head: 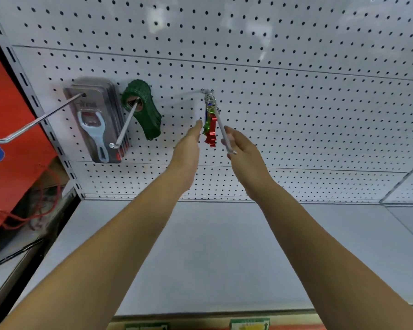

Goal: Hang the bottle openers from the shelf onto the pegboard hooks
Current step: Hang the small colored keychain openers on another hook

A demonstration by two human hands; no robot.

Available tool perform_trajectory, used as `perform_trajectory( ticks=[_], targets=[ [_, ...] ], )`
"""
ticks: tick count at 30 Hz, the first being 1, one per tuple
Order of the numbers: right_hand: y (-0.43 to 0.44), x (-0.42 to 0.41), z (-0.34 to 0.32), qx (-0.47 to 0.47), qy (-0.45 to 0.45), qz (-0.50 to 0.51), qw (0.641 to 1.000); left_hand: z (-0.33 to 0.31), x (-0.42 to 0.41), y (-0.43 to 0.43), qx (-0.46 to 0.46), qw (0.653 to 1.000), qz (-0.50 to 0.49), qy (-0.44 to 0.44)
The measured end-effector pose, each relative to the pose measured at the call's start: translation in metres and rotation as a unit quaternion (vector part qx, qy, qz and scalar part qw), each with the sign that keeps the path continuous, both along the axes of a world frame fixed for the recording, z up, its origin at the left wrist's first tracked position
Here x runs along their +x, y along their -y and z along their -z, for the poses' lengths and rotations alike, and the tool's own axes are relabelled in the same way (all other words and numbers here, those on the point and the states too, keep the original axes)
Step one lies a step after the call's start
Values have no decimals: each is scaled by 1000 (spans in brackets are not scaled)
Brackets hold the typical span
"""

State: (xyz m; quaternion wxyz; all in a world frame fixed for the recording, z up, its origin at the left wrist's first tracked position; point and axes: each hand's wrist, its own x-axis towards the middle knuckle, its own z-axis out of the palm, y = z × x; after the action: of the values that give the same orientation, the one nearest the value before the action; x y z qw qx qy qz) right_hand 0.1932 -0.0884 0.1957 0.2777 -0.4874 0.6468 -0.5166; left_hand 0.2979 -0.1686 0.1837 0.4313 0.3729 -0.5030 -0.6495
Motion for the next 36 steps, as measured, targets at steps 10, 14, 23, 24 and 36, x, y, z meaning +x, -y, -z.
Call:
perform_trajectory(
  ticks=[10,14,23,24,36],
  targets=[
    [15,24,6,-34,56,-15,998,10,-5,-18,-37,998,36,-48],
    [14,29,-2,-64,85,1,994,15,-4,-23,-61,996,53,-28],
    [25,17,14,-56,14,17,998,19,15,-20,-104,991,86,-21],
    [25,17,14,-49,12,19,999,20,16,-19,-100,991,84,-22],
    [17,4,-30,-52,143,-9,988,-14,20,-15,-150,982,110,-34]
  ],
)
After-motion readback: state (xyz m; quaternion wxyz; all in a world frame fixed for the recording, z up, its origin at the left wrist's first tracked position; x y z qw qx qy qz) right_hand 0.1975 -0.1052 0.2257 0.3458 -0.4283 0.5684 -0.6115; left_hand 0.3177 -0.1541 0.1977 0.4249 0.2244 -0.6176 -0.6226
